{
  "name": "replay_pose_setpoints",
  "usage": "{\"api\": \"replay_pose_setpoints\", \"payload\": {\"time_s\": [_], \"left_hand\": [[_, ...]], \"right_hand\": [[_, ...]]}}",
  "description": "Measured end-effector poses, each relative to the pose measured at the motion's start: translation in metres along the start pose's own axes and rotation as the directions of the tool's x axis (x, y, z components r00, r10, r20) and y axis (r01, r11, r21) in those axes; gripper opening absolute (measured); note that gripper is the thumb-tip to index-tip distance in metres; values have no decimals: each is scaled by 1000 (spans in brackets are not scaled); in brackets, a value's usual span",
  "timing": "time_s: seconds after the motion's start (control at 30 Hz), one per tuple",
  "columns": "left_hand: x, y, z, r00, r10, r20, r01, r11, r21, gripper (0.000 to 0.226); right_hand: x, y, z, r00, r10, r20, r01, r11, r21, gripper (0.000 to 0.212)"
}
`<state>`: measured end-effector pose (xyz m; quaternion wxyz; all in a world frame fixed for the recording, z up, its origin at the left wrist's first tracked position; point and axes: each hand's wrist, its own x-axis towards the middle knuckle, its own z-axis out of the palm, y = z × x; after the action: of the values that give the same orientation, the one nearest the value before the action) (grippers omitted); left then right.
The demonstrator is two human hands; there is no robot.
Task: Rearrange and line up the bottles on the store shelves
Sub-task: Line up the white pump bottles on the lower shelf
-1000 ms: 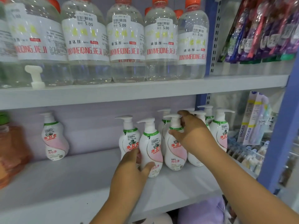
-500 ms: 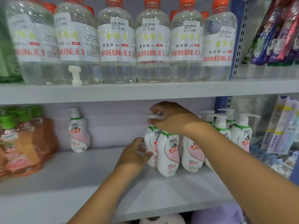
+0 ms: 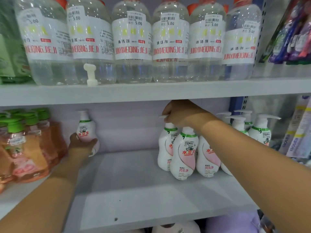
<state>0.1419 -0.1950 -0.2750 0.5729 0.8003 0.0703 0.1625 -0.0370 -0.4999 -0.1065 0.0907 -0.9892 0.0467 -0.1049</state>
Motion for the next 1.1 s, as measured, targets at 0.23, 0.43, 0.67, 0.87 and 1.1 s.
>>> {"api": "replay_pose_setpoints", "payload": {"time_s": [0.23,0.43,0.67,0.87,1.1], "left_hand": [[-21,-5,2,974,74,215,-78,997,11,46],[-91,26,32,861,203,467,-211,977,-35,33],[-149,42,54,796,194,574,-194,979,-62,52],[-179,46,53,735,194,650,-167,980,-104,52],[-194,51,56,736,193,649,-124,981,-152,51]], "right_hand": [[-13,10,-15,1000,-4,10,4,1000,13,31],[-11,19,-21,997,-10,81,13,999,-35,34],[-1,33,-18,994,-17,110,20,1000,-24,34],[-12,43,-23,995,-41,86,39,999,28,30],[-36,37,-25,975,-182,129,189,981,-44,35]]}}
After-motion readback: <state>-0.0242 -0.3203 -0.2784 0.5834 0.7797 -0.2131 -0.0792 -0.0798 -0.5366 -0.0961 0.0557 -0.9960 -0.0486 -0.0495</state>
